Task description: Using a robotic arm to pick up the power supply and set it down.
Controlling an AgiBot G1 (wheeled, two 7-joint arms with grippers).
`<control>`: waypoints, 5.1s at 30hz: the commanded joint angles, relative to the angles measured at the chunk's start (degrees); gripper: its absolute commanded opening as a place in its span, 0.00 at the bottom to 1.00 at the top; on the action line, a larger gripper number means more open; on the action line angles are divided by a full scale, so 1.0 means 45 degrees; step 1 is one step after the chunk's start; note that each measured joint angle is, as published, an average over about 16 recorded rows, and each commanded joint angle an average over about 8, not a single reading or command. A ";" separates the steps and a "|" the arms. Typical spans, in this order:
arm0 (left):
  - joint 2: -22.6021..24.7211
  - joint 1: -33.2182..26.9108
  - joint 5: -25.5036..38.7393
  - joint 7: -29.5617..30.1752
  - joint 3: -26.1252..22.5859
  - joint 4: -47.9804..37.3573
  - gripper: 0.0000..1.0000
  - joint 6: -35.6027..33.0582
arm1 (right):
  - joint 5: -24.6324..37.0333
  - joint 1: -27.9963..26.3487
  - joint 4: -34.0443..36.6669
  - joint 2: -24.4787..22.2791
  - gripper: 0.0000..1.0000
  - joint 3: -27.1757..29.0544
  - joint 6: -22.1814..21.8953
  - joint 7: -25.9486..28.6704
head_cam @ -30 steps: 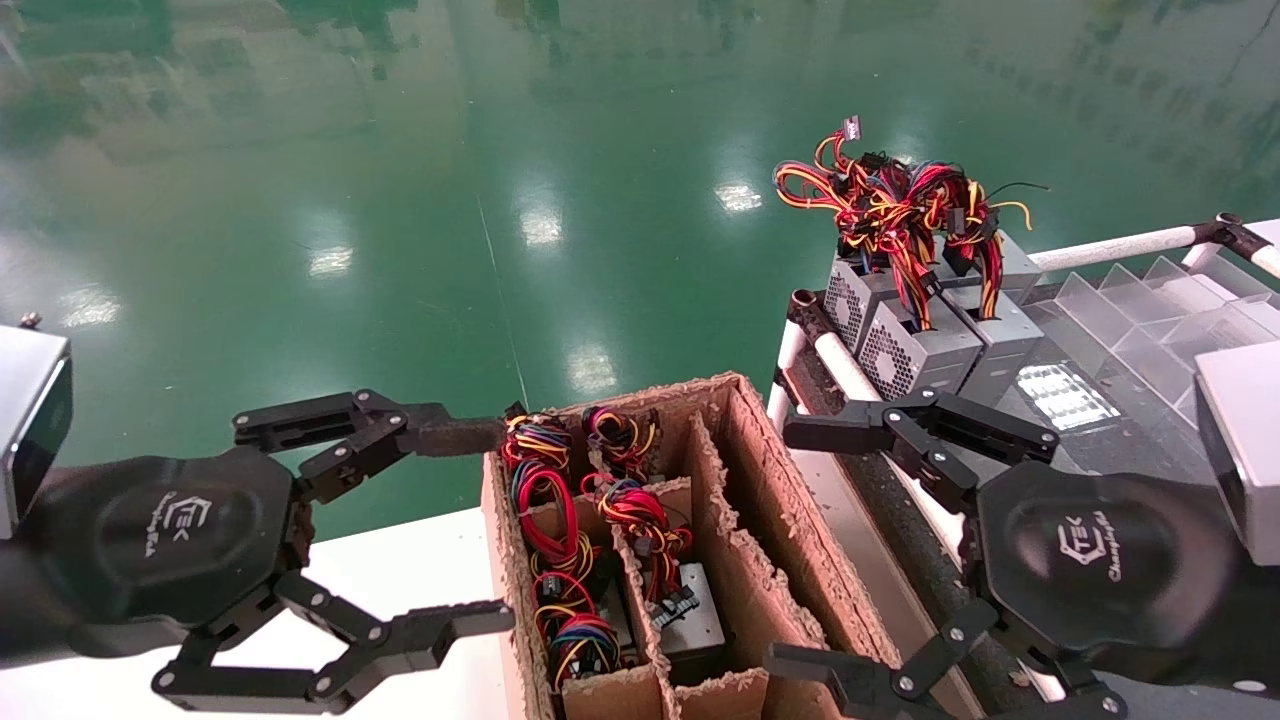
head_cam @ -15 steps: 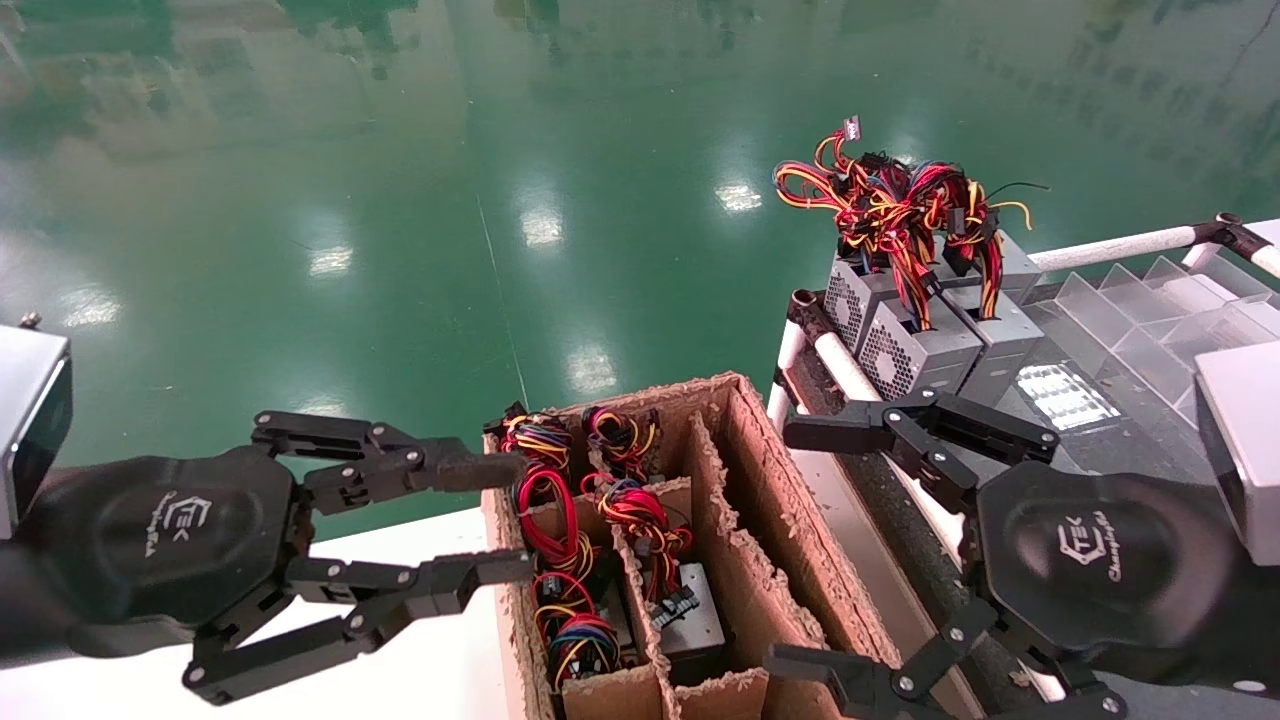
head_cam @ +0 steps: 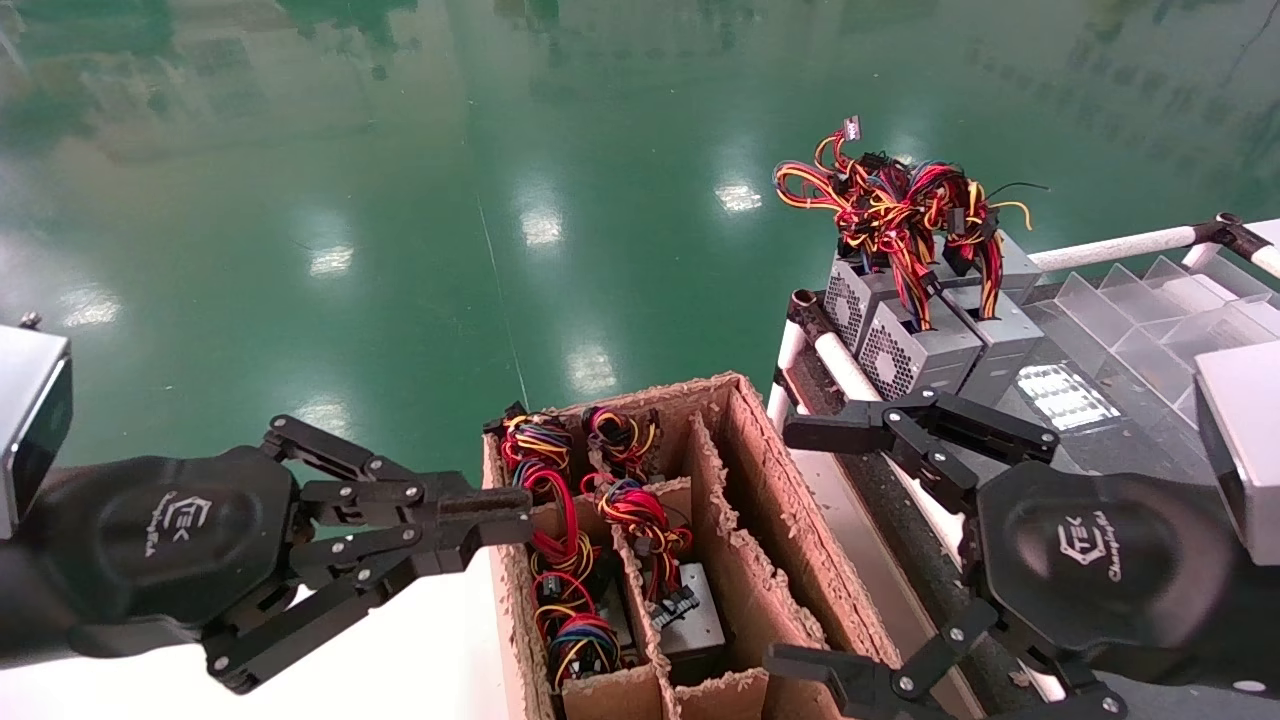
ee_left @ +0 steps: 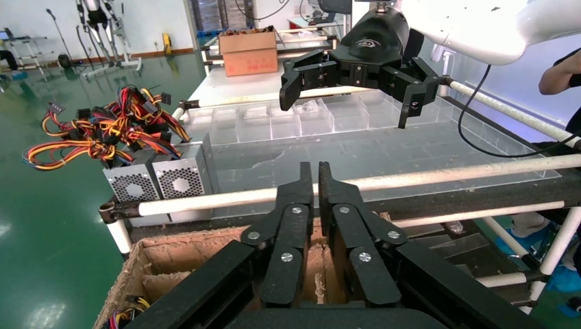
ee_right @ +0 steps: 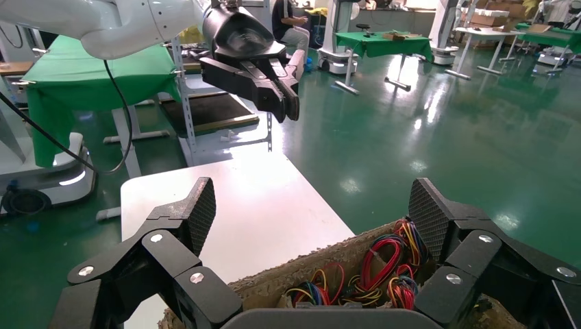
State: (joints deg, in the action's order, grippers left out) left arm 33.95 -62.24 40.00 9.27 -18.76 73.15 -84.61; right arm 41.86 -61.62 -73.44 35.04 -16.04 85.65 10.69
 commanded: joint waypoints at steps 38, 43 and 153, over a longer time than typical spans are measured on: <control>0.0001 -0.0005 -0.0003 -0.0005 -0.0007 -0.0008 1.00 -0.0003 | 0.3111 -0.1608 0.1763 0.1483 1.00 -0.1432 -0.1218 0.0095; 0.0000 -0.0006 -0.0004 -0.0006 -0.0008 -0.0008 1.00 -0.0003 | 0.4518 -0.2521 0.2838 0.2671 1.00 -0.2332 -0.1286 -0.0048; -0.0014 -0.0015 -0.0028 -0.0024 -0.0045 -0.0009 1.00 0.0012 | 0.1781 -0.5963 0.8131 -0.0611 0.00 0.1829 -0.2319 -0.3895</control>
State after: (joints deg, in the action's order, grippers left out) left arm 33.89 -62.31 39.87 9.16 -18.96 73.11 -84.56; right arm 50.18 -88.13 -37.16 32.45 -8.08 75.01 -6.83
